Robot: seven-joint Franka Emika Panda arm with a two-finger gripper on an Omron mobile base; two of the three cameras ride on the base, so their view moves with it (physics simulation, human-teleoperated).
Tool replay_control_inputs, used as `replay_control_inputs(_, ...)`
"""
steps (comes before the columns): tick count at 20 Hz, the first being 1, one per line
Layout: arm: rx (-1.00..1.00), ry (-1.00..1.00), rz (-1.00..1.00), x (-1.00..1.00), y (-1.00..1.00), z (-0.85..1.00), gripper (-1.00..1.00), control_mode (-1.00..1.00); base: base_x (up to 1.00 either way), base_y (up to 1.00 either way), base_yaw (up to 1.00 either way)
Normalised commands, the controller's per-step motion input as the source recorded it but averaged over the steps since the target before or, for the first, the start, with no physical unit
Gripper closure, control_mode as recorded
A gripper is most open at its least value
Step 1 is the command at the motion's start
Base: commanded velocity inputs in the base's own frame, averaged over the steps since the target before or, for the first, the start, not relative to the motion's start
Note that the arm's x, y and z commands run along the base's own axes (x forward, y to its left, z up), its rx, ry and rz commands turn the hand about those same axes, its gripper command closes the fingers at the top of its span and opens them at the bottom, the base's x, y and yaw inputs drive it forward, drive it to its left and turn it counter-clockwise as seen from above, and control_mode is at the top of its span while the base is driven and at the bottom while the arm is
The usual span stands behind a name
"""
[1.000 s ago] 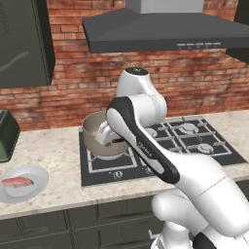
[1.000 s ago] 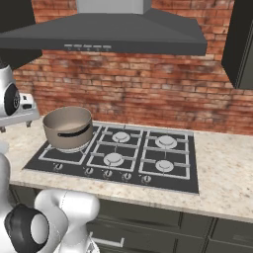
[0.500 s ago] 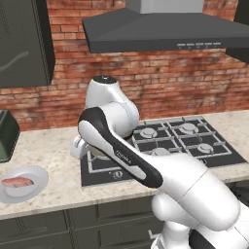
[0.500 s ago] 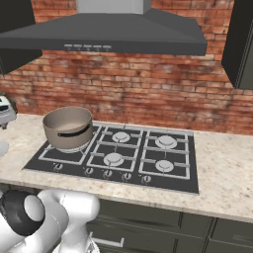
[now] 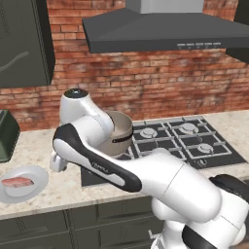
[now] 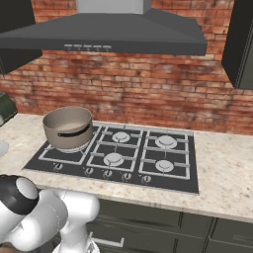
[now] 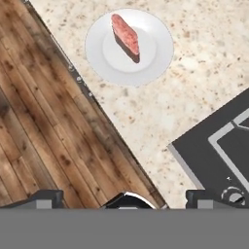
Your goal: Retrieve the frozen meat and place it in the pot on a burner. Then turn the burner on.
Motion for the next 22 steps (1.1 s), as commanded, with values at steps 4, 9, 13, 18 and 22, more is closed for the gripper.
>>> replay_control_inputs(4, -0.07, 0.0, 0.0, 0.04, 0.53, -0.04, -1.0, -1.0, 0.0, 0.0, 0.0)
replay_control_inputs(9, -0.12, 0.0, 0.0, 0.05, 0.54, -0.1, -1.0, -1.0, 0.0, 0.0, 0.0)
replay_control_inputs(13, -0.18, -0.08, 0.0, 0.12, 0.51, -0.15, -1.0, -1.0, 0.0, 0.0, 0.0)
replay_control_inputs(18, -0.12, -0.08, 0.0, 0.12, 0.43, -0.04, -1.0, -1.0, 0.0, 0.0, 0.0)
replay_control_inputs(22, 0.0, 0.0, 0.0, 0.11, 0.38, -0.05, -1.0, -1.0, 0.0, 0.0, 0.0)
